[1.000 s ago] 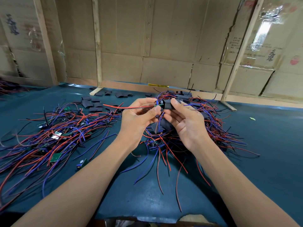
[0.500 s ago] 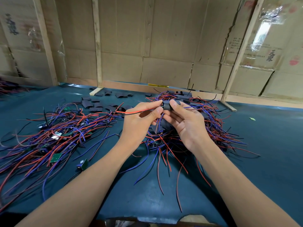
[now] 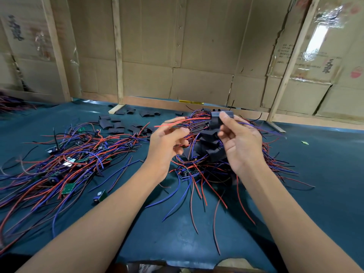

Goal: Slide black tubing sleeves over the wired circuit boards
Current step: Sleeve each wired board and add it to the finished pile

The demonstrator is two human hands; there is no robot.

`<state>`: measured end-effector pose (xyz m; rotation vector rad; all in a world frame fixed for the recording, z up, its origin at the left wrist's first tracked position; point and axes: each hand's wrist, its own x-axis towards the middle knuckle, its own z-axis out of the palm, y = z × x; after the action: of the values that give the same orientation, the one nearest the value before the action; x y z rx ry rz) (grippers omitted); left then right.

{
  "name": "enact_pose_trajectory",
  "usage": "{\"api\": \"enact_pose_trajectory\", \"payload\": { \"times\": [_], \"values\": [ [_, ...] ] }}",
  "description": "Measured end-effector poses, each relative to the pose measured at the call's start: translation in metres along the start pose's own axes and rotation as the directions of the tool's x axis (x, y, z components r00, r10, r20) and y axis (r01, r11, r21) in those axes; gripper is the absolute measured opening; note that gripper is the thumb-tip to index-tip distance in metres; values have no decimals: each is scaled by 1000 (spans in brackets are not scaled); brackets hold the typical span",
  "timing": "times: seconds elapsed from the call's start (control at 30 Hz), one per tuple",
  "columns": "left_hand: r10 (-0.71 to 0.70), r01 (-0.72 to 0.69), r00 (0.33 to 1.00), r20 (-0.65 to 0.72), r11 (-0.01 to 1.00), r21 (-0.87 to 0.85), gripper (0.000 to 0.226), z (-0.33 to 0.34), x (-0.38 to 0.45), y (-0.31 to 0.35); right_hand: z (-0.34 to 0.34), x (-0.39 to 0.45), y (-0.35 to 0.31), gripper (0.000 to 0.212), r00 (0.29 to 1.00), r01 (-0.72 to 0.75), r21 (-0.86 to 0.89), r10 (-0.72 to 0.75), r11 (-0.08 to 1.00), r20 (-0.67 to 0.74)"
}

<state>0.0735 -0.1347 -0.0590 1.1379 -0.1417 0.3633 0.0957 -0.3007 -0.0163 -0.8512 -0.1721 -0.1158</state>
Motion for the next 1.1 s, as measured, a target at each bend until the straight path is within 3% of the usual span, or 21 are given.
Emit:
{"api": "enact_pose_trajectory", "payload": {
  "times": [0.2, 0.3, 0.4, 0.53, 0.63, 0.67, 0.7, 0.73, 0.77, 0.8, 0.83, 0.87, 0.93, 1.0, 1.1],
  "values": [
    [-62, 81, 987, -148, 988, 132, 41, -3, 8, -13, -12, 10, -10, 18, 992, -75, 84, 83, 994, -92],
    [-55, 65, 987, -151, 996, 64, 53, -3, 10, -15, -16, 12, -11, 42, 986, -34, 131, 55, 991, -159],
    [-6, 17, 984, -175, 998, 60, 55, -4, 11, -13, -16, 12, -12, 51, 972, 57, 153, -20, 987, -233],
    [149, -48, 946, -288, 943, 329, 41, -7, 11, -12, -18, 17, -18, 41, 897, 178, 179, -85, 968, -434],
    [254, 3, 865, -434, 861, 509, 36, -18, 28, 5, -20, 20, -14, 45, 823, 196, 31, -147, 980, -549],
    [280, 51, 867, -411, 772, 634, 38, -23, 36, 16, -21, 21, -13, 47, 802, 193, -26, -173, 981, -572],
    [264, 118, 899, -349, 622, 774, 40, -30, 46, 26, -22, 22, -12, 49, 782, 186, -81, -197, 979, -592],
    [186, 201, 938, -291, 390, 899, 43, -38, 54, 37, -23, 22, -12, 51, 763, 175, -147, -229, 973, -604],
    [71, 286, 954, -292, 81, 955, 48, -45, 59, 48, -23, 21, -12, 55, 744, 167, -229, -275, 959, -609],
    [-36, 331, 936, -350, -245, 911, 53, -53, 61, 58, -24, 21, -13, 61, 724, 170, -320, -338, 932, -601],
    [-104, 324, 899, -425, -495, 806, 55, -61, 61, 66, -25, 20, -14, 66, 704, 190, -410, -415, 892, -576],
    [-140, 289, 868, -476, -637, 714, 55, -68, 60, 73, -26, 19, -15, 69, 682, 226, -489, -495, 842, -538],
    [-195, 190, 879, -435, -693, 695, 47, -82, 61, 79, -25, 16, -17, 71, 647, 292, -598, -615, 746, -452],
    [-174, 139, 929, -326, -652, 745, 35, -93, 64, 84, -21, 10, -16, 70, 624, 353, -670, -698, 653, -351],
    [-125, 155, 953, -276, -583, 797, 33, -102, 66, 93, -15, 1, -8, 65, 579, 447, -753, -798, 483, -167]
  ]
}}
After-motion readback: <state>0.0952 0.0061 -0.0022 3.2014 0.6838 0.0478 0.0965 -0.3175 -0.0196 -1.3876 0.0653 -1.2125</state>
